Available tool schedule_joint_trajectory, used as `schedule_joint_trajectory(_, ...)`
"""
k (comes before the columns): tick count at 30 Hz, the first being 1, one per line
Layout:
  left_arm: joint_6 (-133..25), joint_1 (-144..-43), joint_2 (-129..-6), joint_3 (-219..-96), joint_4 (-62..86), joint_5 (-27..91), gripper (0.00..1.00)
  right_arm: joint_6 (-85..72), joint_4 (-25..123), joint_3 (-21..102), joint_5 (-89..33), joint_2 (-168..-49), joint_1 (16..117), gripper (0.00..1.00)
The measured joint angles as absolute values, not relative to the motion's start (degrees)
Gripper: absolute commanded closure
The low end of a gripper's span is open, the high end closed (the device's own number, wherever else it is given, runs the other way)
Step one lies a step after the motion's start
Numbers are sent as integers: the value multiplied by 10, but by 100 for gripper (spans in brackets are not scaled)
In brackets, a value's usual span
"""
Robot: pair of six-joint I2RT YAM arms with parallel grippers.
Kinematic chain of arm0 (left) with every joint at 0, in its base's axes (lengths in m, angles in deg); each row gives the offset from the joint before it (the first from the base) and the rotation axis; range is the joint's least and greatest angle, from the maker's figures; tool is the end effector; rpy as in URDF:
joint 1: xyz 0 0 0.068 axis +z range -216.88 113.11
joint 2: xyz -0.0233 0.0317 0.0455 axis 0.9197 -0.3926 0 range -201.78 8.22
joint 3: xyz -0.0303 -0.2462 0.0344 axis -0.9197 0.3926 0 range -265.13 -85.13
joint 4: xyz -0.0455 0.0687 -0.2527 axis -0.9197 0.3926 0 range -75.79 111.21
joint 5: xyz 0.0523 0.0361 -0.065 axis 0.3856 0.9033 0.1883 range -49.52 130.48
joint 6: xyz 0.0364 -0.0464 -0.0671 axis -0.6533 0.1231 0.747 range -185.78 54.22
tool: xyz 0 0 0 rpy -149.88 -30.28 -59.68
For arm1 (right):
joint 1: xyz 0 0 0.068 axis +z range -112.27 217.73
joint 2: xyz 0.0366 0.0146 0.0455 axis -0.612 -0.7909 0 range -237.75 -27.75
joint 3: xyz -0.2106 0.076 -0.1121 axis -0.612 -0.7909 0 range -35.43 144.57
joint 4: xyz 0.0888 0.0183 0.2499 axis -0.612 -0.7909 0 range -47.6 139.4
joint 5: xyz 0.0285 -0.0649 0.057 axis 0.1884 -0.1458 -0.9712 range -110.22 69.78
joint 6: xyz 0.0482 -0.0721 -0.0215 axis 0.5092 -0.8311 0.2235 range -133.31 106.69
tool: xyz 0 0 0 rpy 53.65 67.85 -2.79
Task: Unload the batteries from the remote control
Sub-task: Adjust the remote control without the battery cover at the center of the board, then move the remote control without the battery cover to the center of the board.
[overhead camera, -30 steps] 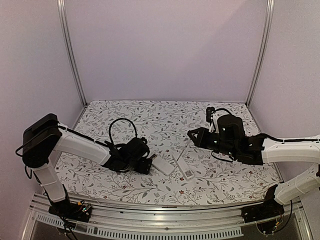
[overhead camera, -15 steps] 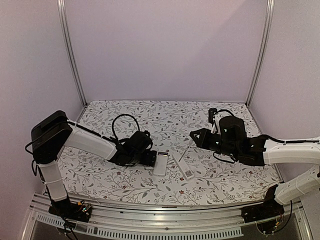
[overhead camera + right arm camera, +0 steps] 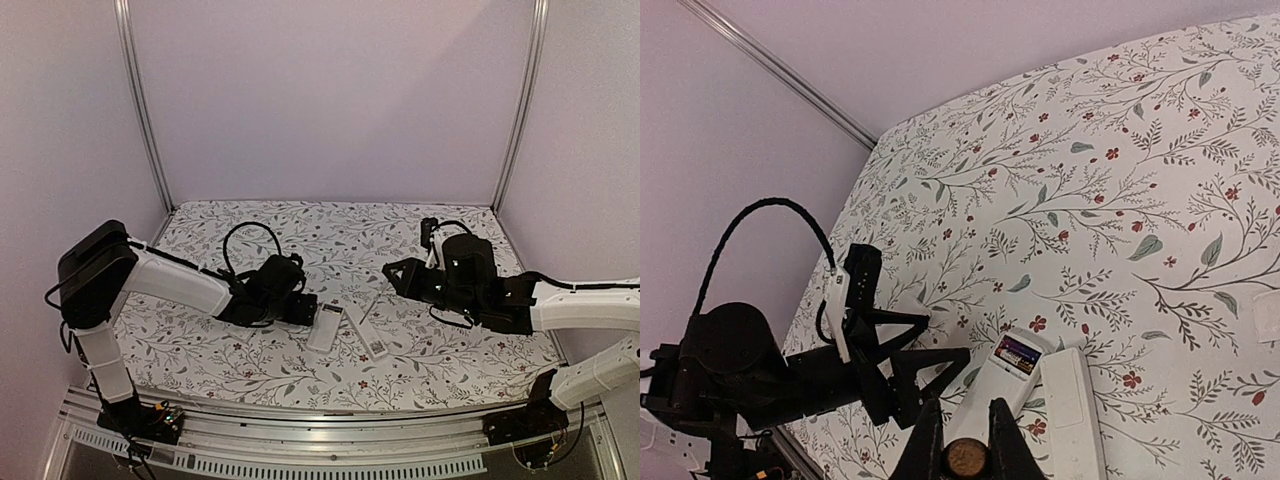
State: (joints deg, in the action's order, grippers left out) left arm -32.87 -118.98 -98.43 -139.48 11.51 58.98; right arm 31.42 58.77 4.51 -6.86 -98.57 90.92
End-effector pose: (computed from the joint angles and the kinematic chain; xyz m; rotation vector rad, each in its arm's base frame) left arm 0.2570 -0.2891 0.0696 0.2578 2.3862 -0.3078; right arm 0.2106 0.2508 0.2088 0.0118 2.0461 0.8902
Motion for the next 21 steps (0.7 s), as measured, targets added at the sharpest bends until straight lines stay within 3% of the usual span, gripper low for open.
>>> schedule_joint_trajectory(8, -294, -1201, -897, -1386, 117, 526, 10, 319, 587, 43, -68, -983, 909, 100)
schedule_joint_trajectory(21, -281, -1261, -1000, -1449, 196, 522, 7, 322, 587, 43, -67, -983, 909, 100)
